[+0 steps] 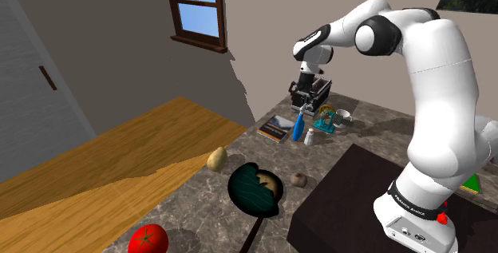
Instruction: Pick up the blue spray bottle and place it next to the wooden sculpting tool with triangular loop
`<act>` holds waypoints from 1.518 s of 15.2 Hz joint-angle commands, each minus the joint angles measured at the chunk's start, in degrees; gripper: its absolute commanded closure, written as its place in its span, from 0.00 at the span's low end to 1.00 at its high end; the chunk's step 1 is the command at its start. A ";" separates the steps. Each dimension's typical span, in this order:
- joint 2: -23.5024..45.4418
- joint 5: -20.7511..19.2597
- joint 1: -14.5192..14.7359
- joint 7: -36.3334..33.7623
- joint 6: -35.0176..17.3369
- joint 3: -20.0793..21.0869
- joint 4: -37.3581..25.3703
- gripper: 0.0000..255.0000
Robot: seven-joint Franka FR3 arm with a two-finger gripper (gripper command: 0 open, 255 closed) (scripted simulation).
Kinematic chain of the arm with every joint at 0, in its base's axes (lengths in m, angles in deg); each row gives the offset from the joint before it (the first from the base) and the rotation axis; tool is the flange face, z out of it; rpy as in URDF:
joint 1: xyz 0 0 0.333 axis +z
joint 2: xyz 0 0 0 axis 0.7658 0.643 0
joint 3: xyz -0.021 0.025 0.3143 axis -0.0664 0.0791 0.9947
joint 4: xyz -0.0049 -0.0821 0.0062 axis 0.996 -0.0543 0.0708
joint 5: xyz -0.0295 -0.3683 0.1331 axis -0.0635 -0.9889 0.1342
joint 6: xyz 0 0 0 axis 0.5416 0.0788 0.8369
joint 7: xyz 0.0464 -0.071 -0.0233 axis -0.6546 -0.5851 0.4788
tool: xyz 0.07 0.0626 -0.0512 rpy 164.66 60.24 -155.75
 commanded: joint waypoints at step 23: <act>26.69 8.03 -8.38 -6.56 -0.41 1.50 -20.34 0.00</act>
